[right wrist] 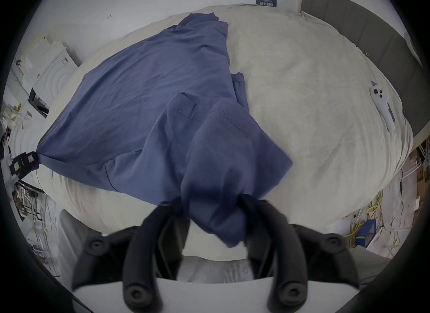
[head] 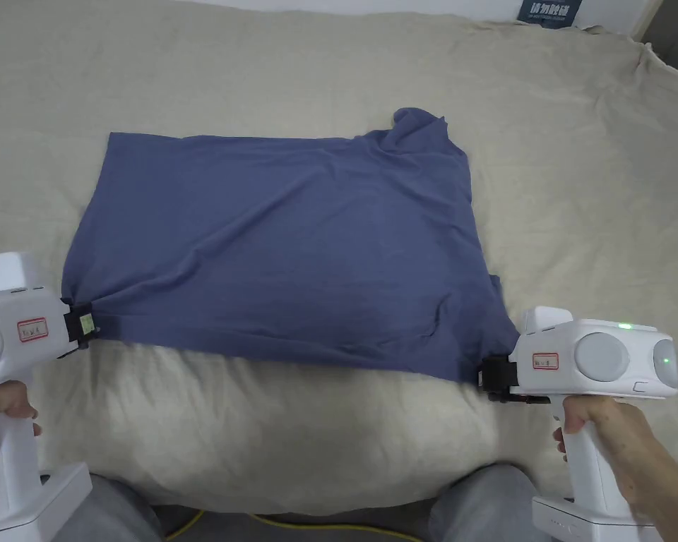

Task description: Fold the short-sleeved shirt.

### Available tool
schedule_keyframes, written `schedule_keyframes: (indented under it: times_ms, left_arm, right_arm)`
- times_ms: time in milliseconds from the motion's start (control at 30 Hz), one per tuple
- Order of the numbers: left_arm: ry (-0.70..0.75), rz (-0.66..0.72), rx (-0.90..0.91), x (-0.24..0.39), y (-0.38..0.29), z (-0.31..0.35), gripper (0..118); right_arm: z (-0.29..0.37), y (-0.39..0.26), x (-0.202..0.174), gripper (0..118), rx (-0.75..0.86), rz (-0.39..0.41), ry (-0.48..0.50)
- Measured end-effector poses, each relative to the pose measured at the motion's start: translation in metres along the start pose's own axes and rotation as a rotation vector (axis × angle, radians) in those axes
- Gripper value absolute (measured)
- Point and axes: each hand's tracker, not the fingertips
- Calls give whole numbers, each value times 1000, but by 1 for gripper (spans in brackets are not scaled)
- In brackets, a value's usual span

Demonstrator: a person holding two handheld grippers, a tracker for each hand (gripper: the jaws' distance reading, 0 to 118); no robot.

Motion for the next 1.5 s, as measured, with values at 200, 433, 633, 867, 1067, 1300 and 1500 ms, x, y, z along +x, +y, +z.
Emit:
schedule_keyframes:
  times_ms: [200, 433, 633, 867, 1067, 1300, 1500]
  left_arm:
    - [-4, 22, -13, -6, 0, 0, 3]
    - [-48, 128, -3, -17, 14, 11, 3]
    - [-61, 150, 34, -14, 52, 11, 3]
    - [-22, 109, 46, 4, 106, -26, 3]
    - [36, 56, 23, 19, 143, -77, 3]
    - [86, -24, -22, 38, 173, -141, 3]
    - [126, -62, -100, 40, 169, -186, 3]
  right_arm:
    - [18, 6, 0, 9, 28, 24, 32]
    - [59, 31, 1, 9, 111, 57, 76]
    - [89, 81, -14, 9, 176, 78, 90]
    - [66, 158, -38, 9, 158, 123, 32]
    - [17, 213, -52, 9, 87, 144, -31]
    - [-46, 260, -56, 9, 1, 114, -89]
    - [-88, 274, -55, 9, -52, 75, -112]
